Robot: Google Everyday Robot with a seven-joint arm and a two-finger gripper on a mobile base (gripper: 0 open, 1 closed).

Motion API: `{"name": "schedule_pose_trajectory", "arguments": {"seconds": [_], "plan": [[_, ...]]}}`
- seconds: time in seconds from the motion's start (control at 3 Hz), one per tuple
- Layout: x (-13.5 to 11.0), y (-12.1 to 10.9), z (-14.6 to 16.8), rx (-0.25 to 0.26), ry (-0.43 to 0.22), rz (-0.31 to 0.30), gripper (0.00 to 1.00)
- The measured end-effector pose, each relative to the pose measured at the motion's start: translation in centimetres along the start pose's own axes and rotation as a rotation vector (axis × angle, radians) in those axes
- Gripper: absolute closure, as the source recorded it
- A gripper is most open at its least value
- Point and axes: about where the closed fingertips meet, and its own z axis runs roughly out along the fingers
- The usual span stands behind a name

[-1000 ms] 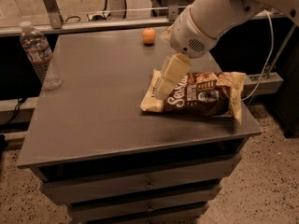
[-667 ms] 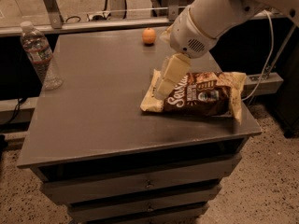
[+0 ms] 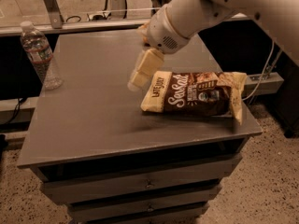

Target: Knock water bottle over

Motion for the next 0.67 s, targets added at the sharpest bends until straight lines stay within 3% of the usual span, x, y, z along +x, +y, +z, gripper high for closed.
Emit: {"name": "schedule_pose_trajectory", "arguments": {"seconds": [0.33, 0.67], "plan": [[-4.0, -3.5, 4.6, 0.015, -0.153, -0.027, 0.00], [-7.2, -6.3, 9.5, 0.033, -0.271, -0.010, 0.00]]}}
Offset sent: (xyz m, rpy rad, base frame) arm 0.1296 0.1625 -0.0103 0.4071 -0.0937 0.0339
